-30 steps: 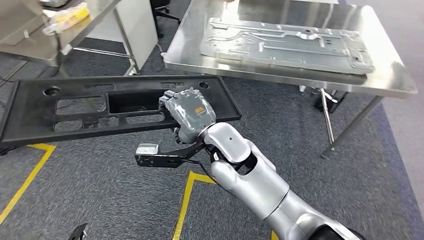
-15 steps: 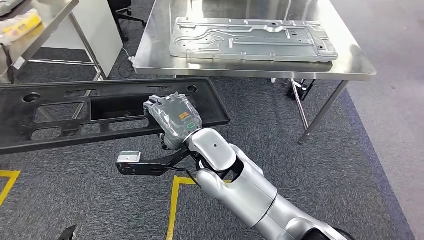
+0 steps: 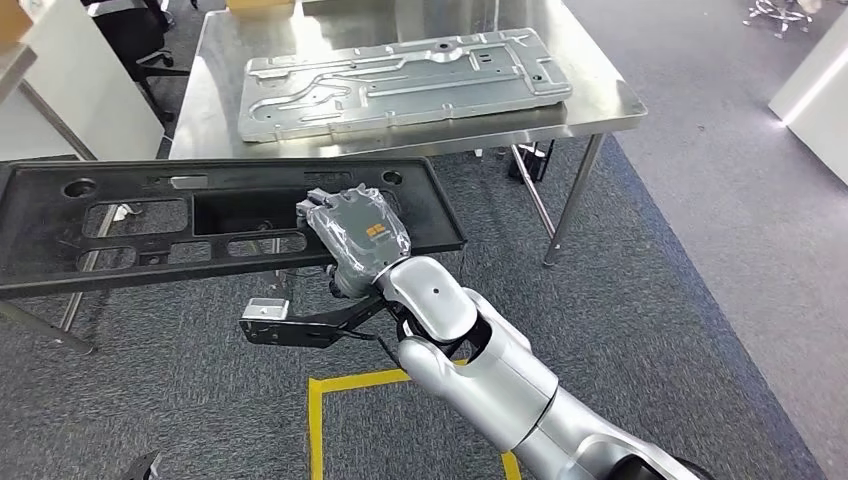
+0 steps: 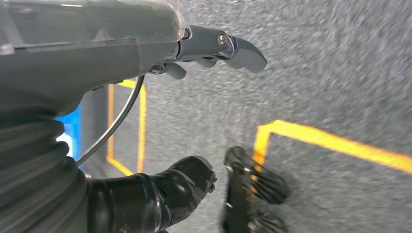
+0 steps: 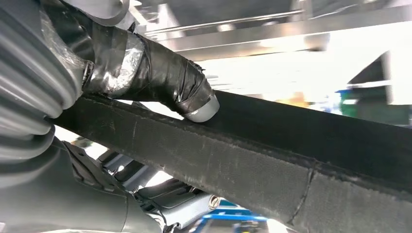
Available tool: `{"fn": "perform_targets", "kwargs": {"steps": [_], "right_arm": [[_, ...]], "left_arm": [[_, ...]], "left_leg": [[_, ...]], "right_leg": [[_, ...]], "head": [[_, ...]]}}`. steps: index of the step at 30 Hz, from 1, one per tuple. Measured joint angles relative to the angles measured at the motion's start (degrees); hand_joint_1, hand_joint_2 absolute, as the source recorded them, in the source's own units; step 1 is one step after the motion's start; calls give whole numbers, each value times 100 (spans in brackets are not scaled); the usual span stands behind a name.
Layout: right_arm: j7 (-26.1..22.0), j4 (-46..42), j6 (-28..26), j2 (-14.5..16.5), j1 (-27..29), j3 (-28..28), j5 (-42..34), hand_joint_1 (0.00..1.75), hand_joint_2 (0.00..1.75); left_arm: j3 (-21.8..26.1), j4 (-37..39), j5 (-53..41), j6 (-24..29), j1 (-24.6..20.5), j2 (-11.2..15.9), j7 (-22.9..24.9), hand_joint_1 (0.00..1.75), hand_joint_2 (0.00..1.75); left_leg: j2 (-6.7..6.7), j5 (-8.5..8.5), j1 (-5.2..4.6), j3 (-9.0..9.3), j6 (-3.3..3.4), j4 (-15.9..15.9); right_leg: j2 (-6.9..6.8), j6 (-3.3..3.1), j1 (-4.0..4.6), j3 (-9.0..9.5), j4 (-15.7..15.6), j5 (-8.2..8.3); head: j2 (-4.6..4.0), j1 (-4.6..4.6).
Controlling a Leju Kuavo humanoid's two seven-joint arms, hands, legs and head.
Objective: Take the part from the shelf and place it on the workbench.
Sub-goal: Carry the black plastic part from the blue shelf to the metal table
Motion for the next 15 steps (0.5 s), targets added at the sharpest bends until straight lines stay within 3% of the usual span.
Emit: {"fn": "perform_targets", "kwargs": {"steps": [1, 3, 5, 10, 15], "right_arm": [[71, 1, -43, -3, 9, 2, 73, 175, 175], [216, -1, -142, -27, -9, -8, 192, 175, 175], [280, -15, -183, -106, -56, -57, 205, 175, 175], [201, -55, -88, -356, -89, -300, 312, 175, 175], [148, -94, -34, -428, -126, -392, 414, 175, 175]], "left_arm": [[0, 2, -14, -13, 5, -2, -4, 0, 175], [0, 5, -59, -38, 4, -11, -42, 0, 175], [-1, 7, -95, -23, -4, -45, -113, 0, 175], [-1, 10, -179, 14, 7, -205, -236, 0, 175], [0, 10, -204, -81, 8, -277, -323, 0, 175]], "left_leg": [[-2, 185, -2, -37, 9, -102], [-27, 709, -3, 139, 44, -771], [-81, 962, -19, 336, 84, -1326], [-126, 960, -49, 382, 90, -1496], [-131, 941, -53, 389, 124, -1496]], "right_leg": [[57, 1, 5, 14, 22, -26], [152, 32, 6, 43, 93, -107], [198, 90, 22, 22, 185, -186], [189, 32, 36, 10, 184, -209], [186, 37, 37, 42, 136, -207]], "head": [[0, 1], [0, 2], [0, 2], [0, 13], [0, 13]]}}
